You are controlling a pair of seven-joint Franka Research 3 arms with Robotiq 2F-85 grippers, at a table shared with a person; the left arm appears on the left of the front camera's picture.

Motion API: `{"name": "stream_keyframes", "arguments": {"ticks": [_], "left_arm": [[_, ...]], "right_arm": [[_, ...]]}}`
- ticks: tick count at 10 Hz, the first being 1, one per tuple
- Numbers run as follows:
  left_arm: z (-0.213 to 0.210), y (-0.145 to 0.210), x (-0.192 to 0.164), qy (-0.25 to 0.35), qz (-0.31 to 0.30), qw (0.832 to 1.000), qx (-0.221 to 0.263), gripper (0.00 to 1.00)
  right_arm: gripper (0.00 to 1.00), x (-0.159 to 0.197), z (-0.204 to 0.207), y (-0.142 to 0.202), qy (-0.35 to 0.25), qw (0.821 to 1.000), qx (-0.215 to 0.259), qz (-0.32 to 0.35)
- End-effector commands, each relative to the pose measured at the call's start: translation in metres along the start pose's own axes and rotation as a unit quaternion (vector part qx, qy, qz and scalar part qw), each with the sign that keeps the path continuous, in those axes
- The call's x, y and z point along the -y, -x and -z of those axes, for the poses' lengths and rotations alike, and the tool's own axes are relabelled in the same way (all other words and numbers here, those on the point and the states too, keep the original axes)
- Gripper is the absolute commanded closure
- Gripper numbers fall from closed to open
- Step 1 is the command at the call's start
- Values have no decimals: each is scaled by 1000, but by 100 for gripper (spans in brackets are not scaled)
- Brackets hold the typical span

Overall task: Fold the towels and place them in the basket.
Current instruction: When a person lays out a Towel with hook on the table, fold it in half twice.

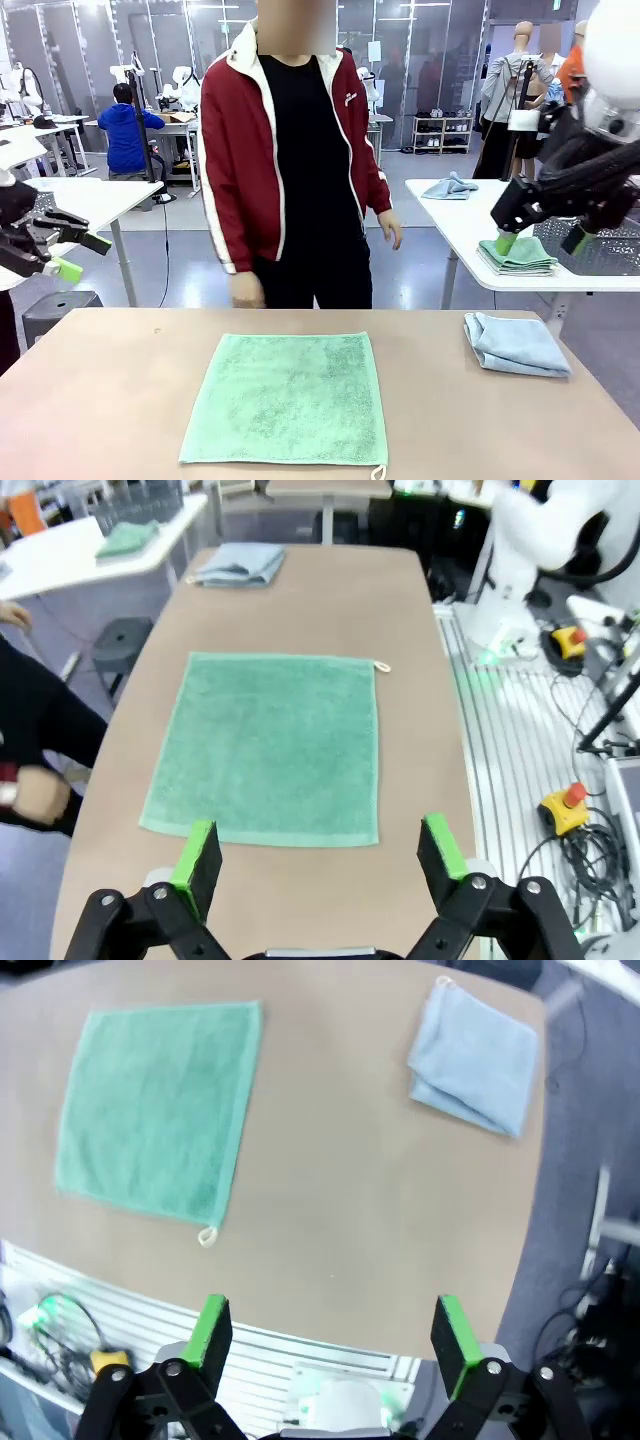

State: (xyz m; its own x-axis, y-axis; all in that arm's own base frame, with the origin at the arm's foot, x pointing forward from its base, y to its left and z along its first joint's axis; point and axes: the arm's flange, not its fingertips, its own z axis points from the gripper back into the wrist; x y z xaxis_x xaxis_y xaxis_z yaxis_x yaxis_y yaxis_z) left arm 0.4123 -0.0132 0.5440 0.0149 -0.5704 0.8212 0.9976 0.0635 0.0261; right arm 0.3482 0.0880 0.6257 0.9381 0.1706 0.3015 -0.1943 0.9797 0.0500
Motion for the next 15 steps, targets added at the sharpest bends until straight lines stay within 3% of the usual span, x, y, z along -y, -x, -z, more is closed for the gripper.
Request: {"name": "stream_keyframes", "arguments": {"ticks": [1, 4, 6, 8, 11, 13, 14, 15], "left_arm": [[21, -31, 7, 3, -21, 997, -73, 0], [69, -79, 14, -10, -60, 983, -175, 0], [108, -104, 18, 3, -71, 966, -248, 0], [143, -113, 17, 18, -86, 948, -307, 0], [180, -110, 18, 22, -115, 916, -385, 0], [188, -103, 20, 21, -74, 908, -412, 0], [187, -99, 23, 21, -33, 906, -422, 0], [193, -97, 21, 20, -95, 915, -392, 0]], "right_arm": [[0, -26, 9, -28, 21, 992, -42, -118], [0, -83, 31, -44, 48, 944, -82, -315], [0, -112, 48, -41, 16, 883, -78, -463], [0, -133, 64, -34, -38, 837, -65, -542], [0, -146, 82, -34, -70, 820, -57, -565], [0, -147, 89, -36, -96, 810, -63, -576], [0, -145, 90, -40, -92, 823, -71, -556], [0, -152, 86, -34, -73, 819, -63, -566]]}}
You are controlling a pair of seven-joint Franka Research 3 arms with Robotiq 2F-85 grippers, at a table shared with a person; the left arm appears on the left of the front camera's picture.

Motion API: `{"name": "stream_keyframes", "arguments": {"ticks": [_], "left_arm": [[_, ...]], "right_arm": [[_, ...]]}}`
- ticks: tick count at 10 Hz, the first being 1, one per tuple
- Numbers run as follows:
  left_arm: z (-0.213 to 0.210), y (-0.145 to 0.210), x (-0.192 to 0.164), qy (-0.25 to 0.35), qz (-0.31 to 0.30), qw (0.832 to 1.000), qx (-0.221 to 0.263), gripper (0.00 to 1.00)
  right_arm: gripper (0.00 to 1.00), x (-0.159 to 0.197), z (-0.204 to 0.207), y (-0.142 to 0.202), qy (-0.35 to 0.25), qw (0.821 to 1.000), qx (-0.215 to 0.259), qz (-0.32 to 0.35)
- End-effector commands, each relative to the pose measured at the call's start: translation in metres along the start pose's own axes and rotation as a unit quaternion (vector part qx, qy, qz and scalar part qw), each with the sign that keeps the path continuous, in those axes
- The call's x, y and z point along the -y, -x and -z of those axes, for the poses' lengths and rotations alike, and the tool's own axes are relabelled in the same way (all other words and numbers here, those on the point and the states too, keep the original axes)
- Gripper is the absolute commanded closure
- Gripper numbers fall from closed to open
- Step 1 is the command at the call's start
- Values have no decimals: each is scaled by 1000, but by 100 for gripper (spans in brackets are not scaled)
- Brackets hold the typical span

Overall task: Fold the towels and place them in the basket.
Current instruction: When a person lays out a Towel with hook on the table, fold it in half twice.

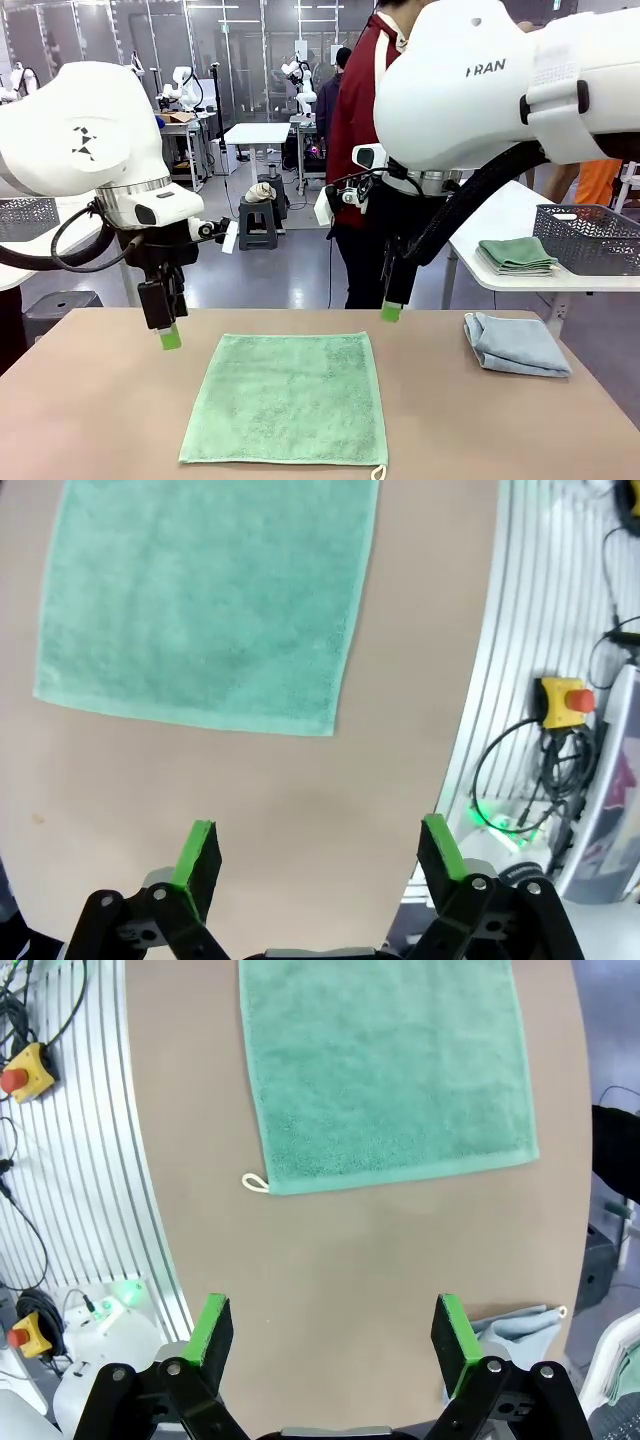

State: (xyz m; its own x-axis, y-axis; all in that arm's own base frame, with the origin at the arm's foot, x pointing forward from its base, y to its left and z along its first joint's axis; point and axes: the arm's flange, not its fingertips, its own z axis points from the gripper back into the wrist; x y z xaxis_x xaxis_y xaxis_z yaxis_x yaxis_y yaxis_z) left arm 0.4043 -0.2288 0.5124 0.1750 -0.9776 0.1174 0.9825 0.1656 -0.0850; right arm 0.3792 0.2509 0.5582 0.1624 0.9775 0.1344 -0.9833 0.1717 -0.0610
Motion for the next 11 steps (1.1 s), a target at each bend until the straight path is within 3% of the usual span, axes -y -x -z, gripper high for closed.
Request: {"name": "stream_keyframes", "arguments": {"ticks": [1, 4, 7, 11], "left_arm": [[-1, 1, -1, 9, -20, 1000, 17, 0], [-1, 2, -2, 4, -9, 1000, 6, 0], [25, -3, 16, -57, 39, 996, -55, 0], [64, 8, 26, -66, 76, 993, -65, 0]], "right_arm": [[0, -3, -4, 0, 8, 1000, -1, -4], [0, -2, -2, -2, 3, 1000, 1, -2], [0, -9, 39, -9, 36, 998, -39, -44], [0, -20, 95, -3, 2, 998, -17, -54]]}}
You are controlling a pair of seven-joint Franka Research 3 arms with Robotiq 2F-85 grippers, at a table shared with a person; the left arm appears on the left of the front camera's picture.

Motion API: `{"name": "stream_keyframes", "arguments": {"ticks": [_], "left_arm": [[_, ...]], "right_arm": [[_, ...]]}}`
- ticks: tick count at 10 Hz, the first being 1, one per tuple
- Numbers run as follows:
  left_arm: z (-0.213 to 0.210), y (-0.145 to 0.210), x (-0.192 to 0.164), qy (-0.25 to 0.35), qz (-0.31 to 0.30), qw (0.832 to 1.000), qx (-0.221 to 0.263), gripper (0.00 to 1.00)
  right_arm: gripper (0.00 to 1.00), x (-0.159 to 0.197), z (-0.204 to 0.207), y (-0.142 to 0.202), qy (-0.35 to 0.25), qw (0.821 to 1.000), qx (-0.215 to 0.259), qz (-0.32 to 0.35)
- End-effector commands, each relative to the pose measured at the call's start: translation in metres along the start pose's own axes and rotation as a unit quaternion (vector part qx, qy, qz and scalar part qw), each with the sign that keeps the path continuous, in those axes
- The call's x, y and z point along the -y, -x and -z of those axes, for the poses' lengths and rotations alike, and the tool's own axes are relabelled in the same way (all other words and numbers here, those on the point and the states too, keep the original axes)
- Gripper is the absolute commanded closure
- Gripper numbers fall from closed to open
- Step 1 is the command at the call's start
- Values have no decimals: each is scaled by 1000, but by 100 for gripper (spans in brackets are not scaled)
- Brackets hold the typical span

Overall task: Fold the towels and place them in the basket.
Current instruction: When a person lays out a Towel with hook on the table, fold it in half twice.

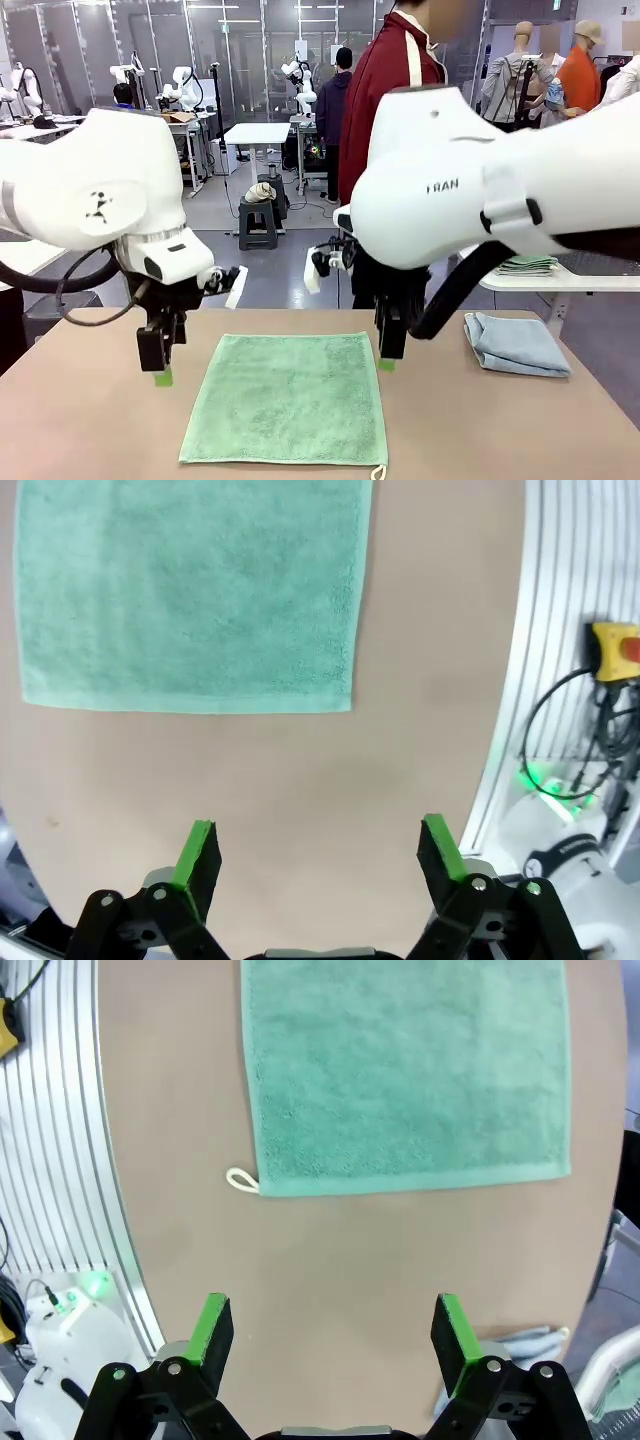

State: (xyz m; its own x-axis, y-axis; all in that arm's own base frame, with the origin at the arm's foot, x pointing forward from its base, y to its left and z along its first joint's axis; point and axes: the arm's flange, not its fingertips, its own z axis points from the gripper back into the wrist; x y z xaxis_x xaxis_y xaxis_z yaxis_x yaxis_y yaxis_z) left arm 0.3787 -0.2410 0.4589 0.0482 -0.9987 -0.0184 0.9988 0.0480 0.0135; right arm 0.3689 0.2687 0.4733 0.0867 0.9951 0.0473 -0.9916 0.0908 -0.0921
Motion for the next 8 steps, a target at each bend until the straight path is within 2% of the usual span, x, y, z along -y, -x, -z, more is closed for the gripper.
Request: {"name": "stream_keyframes", "arguments": {"ticks": [1, 4, 8], "left_arm": [[19, 11, 8, -25, 21, 999, 12, 0], [57, 9, 27, -35, 10, 999, 9, 0], [101, -1, 28, -30, 10, 1000, 0, 0]], "right_arm": [[0, -5, 23, 0, -15, 999, 33, -15], [0, -14, 69, -10, -40, 998, 40, -24], [0, -14, 122, -6, -28, 999, 20, -20]]}}
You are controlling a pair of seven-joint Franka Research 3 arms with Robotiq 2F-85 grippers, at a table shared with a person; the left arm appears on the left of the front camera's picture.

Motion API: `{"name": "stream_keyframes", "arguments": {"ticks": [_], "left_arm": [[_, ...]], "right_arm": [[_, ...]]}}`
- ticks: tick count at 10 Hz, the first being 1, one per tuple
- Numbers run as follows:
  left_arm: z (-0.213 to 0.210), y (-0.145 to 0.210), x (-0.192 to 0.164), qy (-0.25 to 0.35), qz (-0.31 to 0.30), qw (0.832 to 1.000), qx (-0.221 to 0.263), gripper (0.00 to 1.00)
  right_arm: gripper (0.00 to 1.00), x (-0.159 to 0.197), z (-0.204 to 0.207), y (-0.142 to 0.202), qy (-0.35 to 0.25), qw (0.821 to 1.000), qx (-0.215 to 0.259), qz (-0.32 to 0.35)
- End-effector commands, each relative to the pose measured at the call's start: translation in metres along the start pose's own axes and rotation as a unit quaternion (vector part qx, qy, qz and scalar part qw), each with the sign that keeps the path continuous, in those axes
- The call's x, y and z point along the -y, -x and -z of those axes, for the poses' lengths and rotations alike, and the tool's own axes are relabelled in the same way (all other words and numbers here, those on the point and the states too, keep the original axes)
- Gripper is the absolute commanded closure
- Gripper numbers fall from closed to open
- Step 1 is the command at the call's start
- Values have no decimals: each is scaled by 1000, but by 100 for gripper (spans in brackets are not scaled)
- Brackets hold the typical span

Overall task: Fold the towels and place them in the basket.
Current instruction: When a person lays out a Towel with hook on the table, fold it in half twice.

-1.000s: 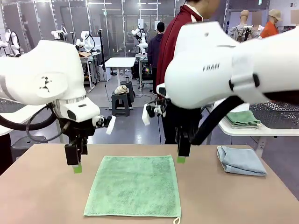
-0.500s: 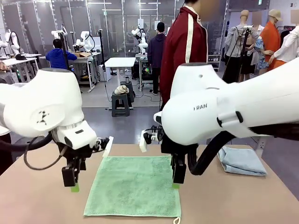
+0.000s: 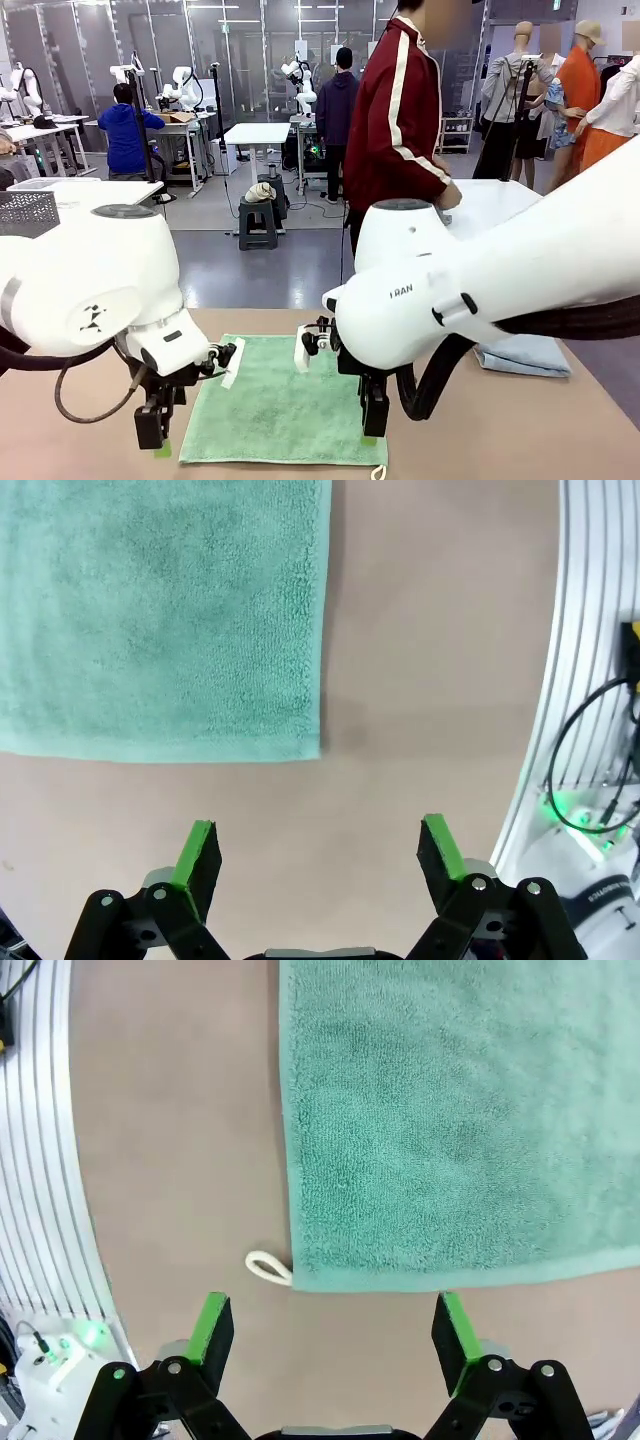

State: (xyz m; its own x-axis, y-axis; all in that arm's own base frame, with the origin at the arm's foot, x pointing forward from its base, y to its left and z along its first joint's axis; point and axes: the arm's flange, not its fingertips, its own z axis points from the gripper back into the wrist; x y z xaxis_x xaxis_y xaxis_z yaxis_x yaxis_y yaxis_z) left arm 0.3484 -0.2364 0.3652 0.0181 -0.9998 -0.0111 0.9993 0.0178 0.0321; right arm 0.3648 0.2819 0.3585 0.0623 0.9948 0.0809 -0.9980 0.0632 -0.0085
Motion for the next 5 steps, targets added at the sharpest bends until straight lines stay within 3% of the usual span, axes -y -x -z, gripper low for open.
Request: {"name": "stream_keyframes", "arguments": {"ticks": [1, 5], "left_arm": [[15, -5, -6, -20, -4, 1000, 1, 0], [10, -4, -18, -17, 17, 1000, 12, 0]], "right_arm": [[0, 4, 17, 5, 12, 1000, 1, -11], [0, 10, 23, 9, 1, 1000, 13, 5]]}}
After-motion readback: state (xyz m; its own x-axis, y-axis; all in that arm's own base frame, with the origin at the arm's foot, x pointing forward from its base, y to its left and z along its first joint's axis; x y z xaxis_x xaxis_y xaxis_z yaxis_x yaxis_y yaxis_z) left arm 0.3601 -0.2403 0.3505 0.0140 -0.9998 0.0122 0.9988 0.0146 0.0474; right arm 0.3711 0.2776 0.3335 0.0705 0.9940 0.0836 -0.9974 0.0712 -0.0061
